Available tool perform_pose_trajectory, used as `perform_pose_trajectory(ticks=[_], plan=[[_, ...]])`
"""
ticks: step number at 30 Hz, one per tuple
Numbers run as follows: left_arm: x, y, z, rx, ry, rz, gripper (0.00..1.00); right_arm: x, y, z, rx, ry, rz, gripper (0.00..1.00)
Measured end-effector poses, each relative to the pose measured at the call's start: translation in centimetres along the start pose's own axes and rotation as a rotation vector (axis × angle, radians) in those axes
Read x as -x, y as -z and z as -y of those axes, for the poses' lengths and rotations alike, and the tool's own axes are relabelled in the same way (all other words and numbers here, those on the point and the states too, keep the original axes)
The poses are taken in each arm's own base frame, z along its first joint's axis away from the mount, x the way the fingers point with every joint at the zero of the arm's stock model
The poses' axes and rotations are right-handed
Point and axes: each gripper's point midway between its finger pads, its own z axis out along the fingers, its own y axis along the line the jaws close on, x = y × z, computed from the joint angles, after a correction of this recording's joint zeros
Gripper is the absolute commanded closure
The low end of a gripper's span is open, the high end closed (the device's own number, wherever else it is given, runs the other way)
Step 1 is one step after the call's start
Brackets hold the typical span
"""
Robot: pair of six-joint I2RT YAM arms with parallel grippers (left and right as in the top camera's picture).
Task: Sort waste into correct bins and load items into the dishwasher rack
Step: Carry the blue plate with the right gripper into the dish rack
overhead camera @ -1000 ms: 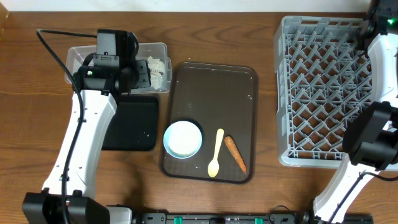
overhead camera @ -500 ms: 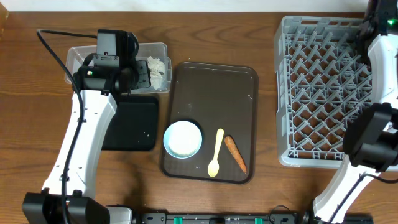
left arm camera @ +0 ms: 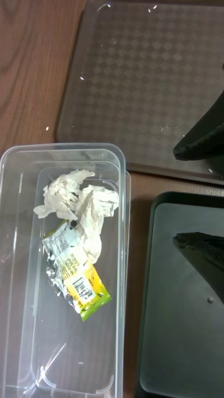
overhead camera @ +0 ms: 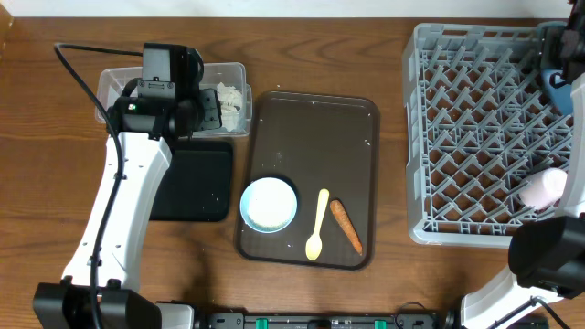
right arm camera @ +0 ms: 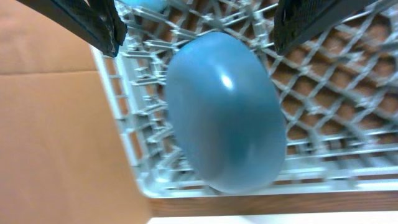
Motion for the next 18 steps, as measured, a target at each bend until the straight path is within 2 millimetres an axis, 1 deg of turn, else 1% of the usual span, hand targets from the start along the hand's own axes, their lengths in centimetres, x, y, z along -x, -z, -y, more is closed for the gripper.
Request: perform_pose_trajectory(ticks=[3,8,14,16,18], plan=[[0.0,0.0,0.0,0.000,0.000,0.000,0.59,-0.3,-0.1,-1.6,0.091,0.007,-0.010,0.24],[0.0,0.0,0.0,0.000,0.000,0.000,0.59,-0.2,0.2,-4.1,0.231,0.008,0.001,0.24],[0.0,0.0,0.0,0.000,0.000,0.000,0.59,-0.3,0.7,-6.0,0.329,0.014,0.000,0.22],[0.0,0.0,0.0,0.000,0.000,0.000,0.59,-0.3,1.2,-7.2,0.364,0.030,0.000,0.18],[0.0,0.0,0.0,0.000,0.000,0.000,0.59,-0.4,1.9,-8.9,0.418,0.055,-0.001,0.08]])
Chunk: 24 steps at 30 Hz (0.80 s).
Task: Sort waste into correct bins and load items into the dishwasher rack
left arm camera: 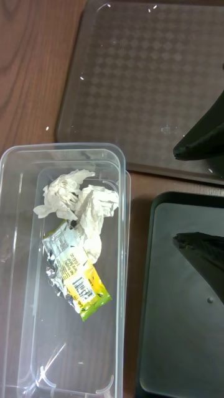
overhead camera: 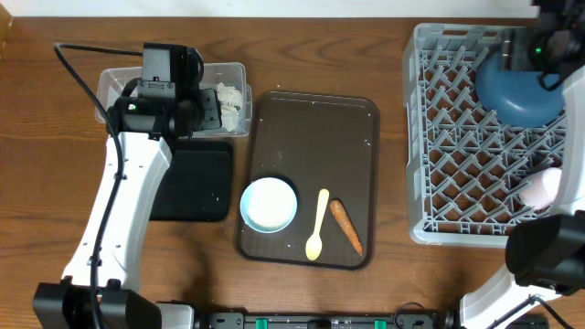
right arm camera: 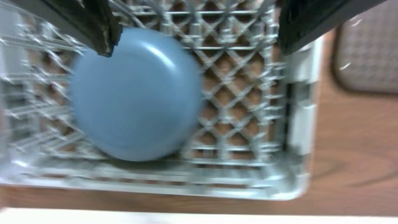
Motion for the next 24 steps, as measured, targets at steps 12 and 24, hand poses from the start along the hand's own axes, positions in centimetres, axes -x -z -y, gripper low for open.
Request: perform_pose_trajectory(ticks=[12,24], plan=[[0.0,0.0,0.0,0.000,0.000,0.000,0.59,-4.5,0.9,-13.5,0.427,0.131,-0.186,0.15],[-0.6,0.0,-0.1,0.005,0.001,-0.023,0.59,-11.0,-1.4,-26.5,0.603,0.374,-0.403,0.18]])
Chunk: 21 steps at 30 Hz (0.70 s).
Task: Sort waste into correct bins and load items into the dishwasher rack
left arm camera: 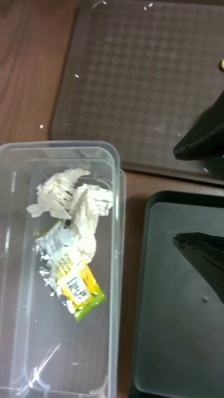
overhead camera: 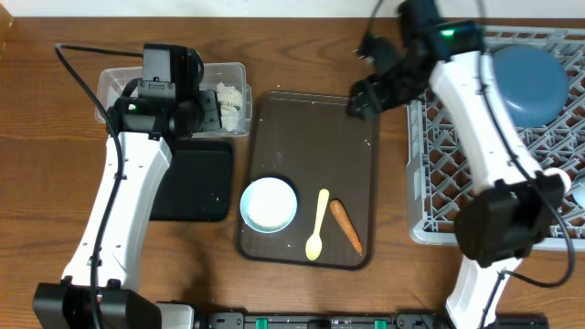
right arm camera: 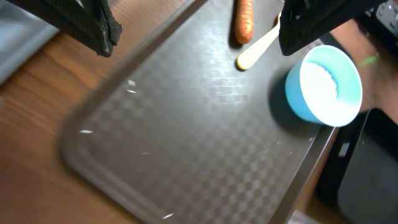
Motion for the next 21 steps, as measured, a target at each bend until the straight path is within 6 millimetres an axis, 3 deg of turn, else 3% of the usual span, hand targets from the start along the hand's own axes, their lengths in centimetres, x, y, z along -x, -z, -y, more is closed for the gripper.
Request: perform_pose_trajectory(ticks=[15,21], plan=[[-0.5,0.0,-0.3,0.017,0.001,-0.021,0.59,-2.4,-9.1,-9.2,0.076,0.187,-0.218,0.22],[-1.3,0.0,-0.7,0.037,0.002,-0.050,0.59,-3.5,-11.6,-9.8,0.009,0.185,-0.280,0.22]])
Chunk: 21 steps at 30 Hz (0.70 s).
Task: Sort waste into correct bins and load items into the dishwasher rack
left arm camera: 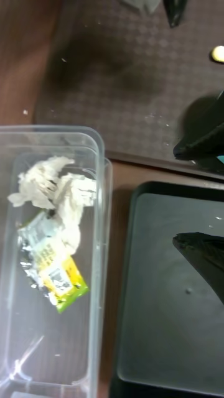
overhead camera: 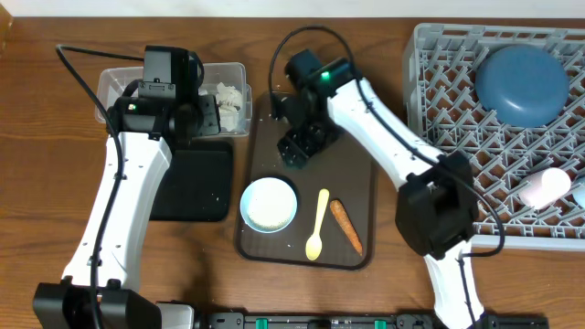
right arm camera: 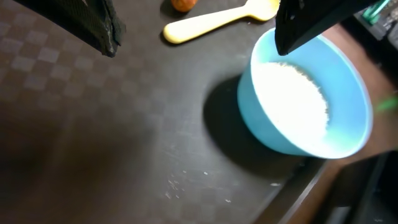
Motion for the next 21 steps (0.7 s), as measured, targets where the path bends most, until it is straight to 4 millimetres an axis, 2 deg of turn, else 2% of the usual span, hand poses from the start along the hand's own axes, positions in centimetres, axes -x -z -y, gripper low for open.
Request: perform_pose_trajectory(ticks=[4,8,14,15,21], plan=[[-1.0,0.0,-0.1,0.004,0.000,-0.040,0.59,0.0,0.0,1.6,-0.084,-0.065,0.000,0.21],[-1.7,0.0,0.7,-0.022,-0.011,-0.064,0.59,-0.3,0.5,4.0,-0.175,-0.150,-0.001,0.22],[-4.5,-0.9,4.2,-0.090,-0.079,-0.136,0.59,-1.2,1.8,8.6,-0.247,-0.271,0.009,0.25],[-5.0,-1.0,4.8,-0.100,-0.088,-0.147,0.53,-1.4,2.0,9.3,-0.253,-0.291,0.011,0.25],[-9.0,-1.7,8.6,-0.140,-0.159,-0.228,0.50,-2.4,3.0,12.5,-0.281,-0.368,0.021,0.23]])
